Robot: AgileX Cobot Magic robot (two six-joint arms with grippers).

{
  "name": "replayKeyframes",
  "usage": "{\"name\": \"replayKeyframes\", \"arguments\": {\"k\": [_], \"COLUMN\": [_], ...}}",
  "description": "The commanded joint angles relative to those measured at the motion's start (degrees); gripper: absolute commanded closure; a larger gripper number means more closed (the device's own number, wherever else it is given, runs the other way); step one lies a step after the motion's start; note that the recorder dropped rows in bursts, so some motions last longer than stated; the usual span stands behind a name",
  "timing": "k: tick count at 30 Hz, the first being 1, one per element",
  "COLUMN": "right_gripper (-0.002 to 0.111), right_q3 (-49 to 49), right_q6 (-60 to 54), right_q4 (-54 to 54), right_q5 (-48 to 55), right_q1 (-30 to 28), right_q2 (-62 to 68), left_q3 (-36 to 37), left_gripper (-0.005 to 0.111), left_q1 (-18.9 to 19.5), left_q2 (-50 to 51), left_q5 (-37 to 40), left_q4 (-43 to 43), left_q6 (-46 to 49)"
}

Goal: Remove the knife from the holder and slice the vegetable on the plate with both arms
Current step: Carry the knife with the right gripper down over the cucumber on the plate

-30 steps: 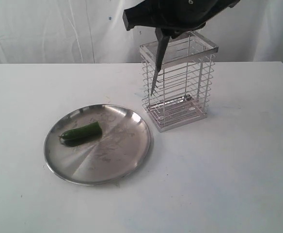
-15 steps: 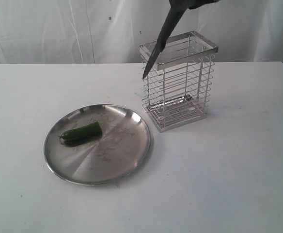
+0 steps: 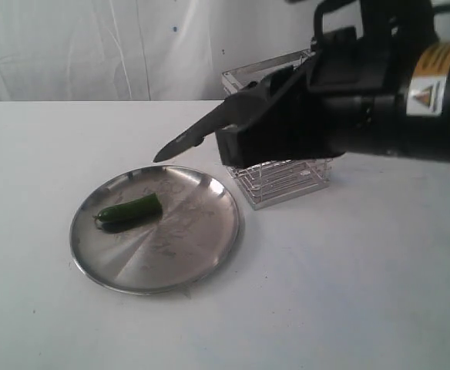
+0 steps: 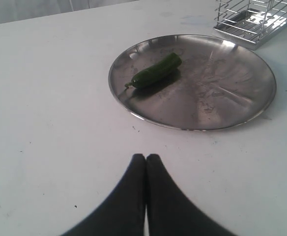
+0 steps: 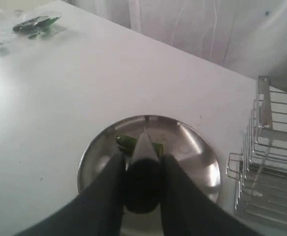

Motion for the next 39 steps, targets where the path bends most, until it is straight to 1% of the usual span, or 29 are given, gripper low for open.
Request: {"name": "replayKeyframes", "arguments": {"k": [1, 4, 11, 21, 26, 33, 39], "right_gripper": [0.108, 0.108, 0.108, 0.108, 0.108, 0.108, 0.108], "right_q3": [6.6, 8.9, 9.5, 9.5, 9.5, 9.4, 7.9], "right_q6": [-0.7, -2.4, -6.2, -14.8, -20.2, -20.2, -20.2], "right_q4": [-2.4, -2.8, -2.3, 2.5, 8.1, 8.1, 8.1], "right_q5": [-16.4, -22.7, -29.2, -39.6, -42.1, -47.0, -48.5], "right_q1": [0.2, 0.2, 0.2, 0.2, 0.2, 0.2, 0.2], "right_q2": [0.9, 3.5, 11.8, 21.0, 25.4, 30.7, 33.9], "left_q3": [0.2, 0.2, 0.2, 0.2, 0.2, 0.2, 0.2], "left_gripper": [0.107, 0.107, 0.107, 0.107, 0.107, 0.107, 0.107], "left_q1": [-0.3, -0.3, -0.3, -0.3, -0.3, -0.3, -0.3], "left_q2": [-0.2, -0.2, -0.2, -0.2, -0.2, -0.2, -0.2], "left_q5": [-0.3, -0.3, -0.3, -0.3, -0.3, -0.3, -0.3], "left_q4": [-0.6, -0.6, -0.6, -0.6, -0.6, -0.6, -0.6], "left_q6": [0.0, 0.0, 0.0, 0.0, 0.0, 0.0, 0.0]}}
